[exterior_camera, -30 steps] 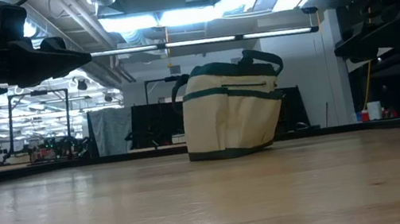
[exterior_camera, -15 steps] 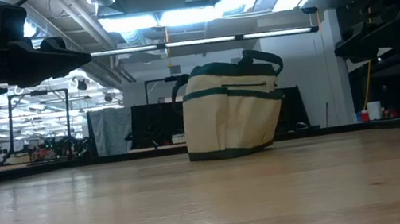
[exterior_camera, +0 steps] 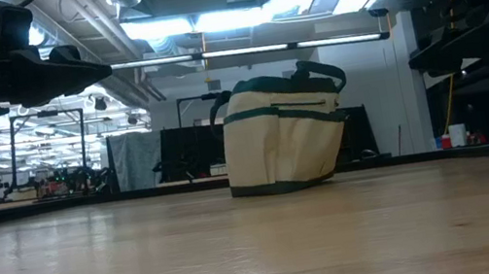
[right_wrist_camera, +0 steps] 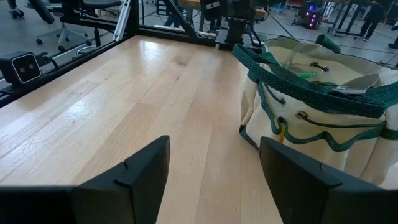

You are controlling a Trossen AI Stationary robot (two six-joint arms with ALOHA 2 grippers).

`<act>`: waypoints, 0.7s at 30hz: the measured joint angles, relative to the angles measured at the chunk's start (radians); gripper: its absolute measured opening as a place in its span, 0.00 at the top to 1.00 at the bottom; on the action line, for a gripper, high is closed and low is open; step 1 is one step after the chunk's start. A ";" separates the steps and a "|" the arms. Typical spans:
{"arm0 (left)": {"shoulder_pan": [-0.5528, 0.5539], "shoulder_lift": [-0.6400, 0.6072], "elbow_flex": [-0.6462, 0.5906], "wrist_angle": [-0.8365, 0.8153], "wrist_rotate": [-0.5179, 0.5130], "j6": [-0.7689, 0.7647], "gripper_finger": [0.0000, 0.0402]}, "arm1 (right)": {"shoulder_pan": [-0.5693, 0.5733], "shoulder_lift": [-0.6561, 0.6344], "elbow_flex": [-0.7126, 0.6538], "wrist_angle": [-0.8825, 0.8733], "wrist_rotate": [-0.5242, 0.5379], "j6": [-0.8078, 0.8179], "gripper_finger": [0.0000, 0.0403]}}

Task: Pick & Place Garden tools in Gardening bag
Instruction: Return to Home Position

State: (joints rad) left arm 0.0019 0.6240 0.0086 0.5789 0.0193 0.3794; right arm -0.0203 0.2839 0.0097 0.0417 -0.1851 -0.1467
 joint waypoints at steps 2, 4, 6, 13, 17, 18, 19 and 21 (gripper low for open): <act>0.000 0.000 0.000 0.000 0.000 0.000 0.63 | 0.000 0.000 0.000 0.000 0.000 0.000 0.38; 0.000 0.000 0.000 0.000 0.000 0.000 0.63 | 0.000 0.000 0.000 0.000 0.000 0.000 0.38; 0.000 0.000 0.000 0.000 0.000 0.000 0.62 | 0.000 0.000 0.000 0.000 0.000 0.000 0.38; 0.000 0.000 0.000 0.000 0.000 0.000 0.63 | 0.000 0.000 0.000 0.000 0.000 0.000 0.38; 0.000 0.000 0.000 0.000 0.000 0.000 0.63 | 0.000 0.000 0.000 0.000 0.000 0.000 0.38; 0.000 0.000 0.000 0.000 0.000 0.000 0.63 | 0.000 0.000 0.000 0.000 0.000 0.000 0.38; 0.000 0.000 0.000 0.000 0.000 0.000 0.63 | 0.000 0.000 0.000 0.000 0.000 0.000 0.38; 0.000 0.000 0.000 0.000 0.000 0.000 0.62 | 0.000 0.000 0.000 0.000 0.000 0.000 0.38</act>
State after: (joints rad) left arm 0.0020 0.6239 0.0086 0.5789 0.0193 0.3794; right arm -0.0203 0.2840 0.0097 0.0415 -0.1851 -0.1467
